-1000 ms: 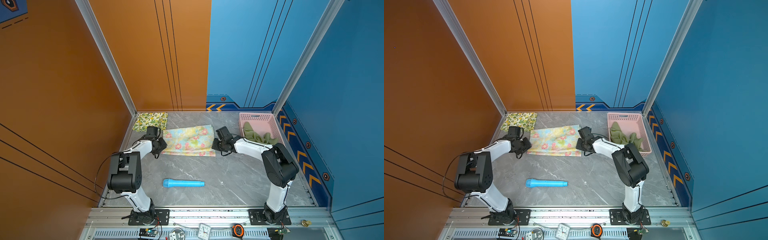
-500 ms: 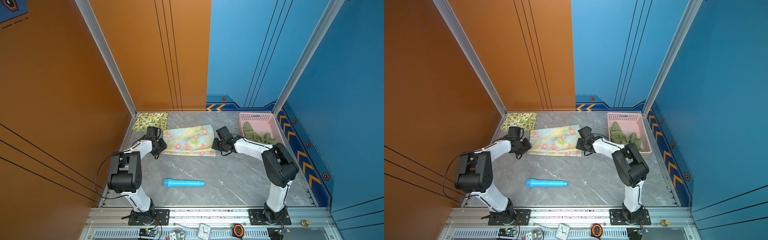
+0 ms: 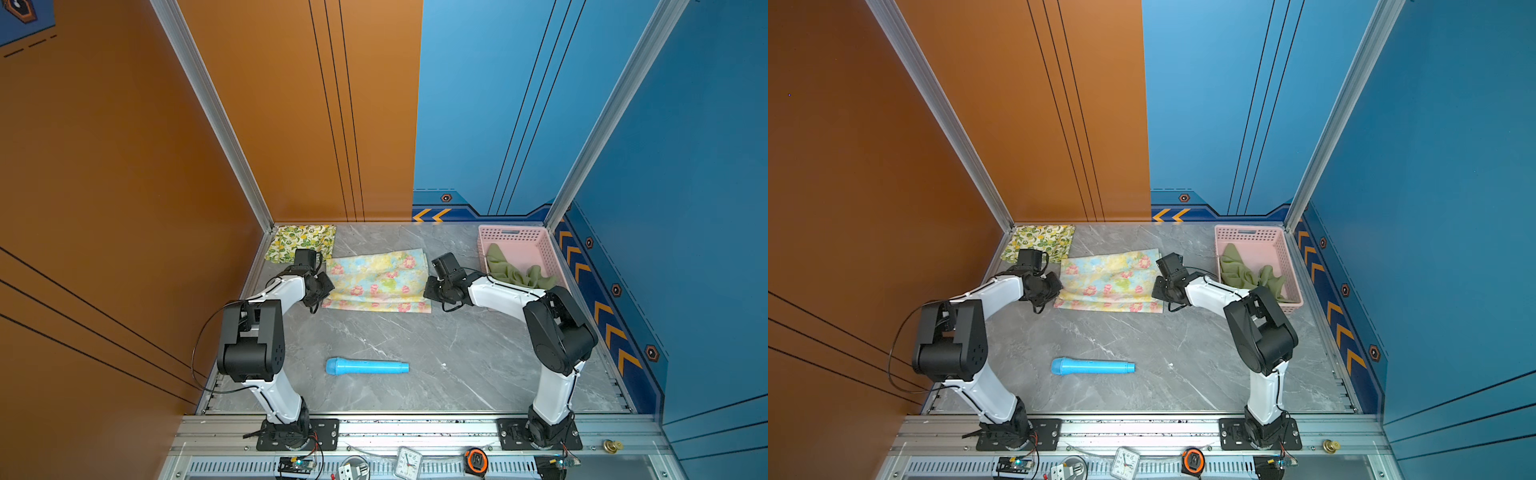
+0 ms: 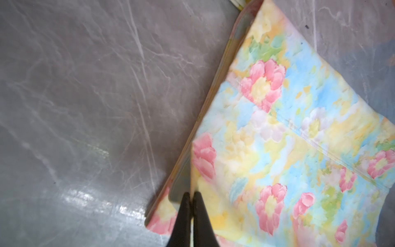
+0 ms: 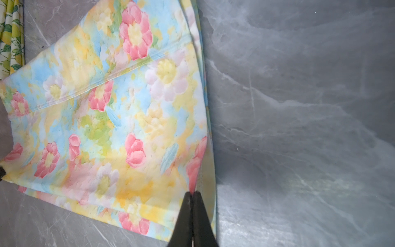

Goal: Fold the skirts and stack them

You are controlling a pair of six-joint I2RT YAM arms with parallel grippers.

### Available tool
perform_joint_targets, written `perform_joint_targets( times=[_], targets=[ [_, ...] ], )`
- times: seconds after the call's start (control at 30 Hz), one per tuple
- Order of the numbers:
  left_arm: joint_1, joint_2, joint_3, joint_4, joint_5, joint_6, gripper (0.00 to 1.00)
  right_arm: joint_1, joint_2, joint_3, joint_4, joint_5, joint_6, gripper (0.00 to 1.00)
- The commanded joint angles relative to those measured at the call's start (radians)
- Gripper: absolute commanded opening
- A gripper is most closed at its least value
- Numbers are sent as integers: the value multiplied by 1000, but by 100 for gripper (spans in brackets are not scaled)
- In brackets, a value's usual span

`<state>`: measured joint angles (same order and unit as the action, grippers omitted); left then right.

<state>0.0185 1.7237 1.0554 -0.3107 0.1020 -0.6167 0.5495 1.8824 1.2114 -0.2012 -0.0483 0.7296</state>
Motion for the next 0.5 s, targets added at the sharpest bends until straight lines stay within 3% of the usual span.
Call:
perform_joint_targets(
  times=[0.0, 0.47],
  targets=[
    [-5, -51, 18, -31, -19, 15, 0, -9, -21, 25, -16, 15, -15, 0],
    [6, -131, -18, -59, -12, 29, 0, 4, -96, 5, -61, 40, -10, 0]
  ],
)
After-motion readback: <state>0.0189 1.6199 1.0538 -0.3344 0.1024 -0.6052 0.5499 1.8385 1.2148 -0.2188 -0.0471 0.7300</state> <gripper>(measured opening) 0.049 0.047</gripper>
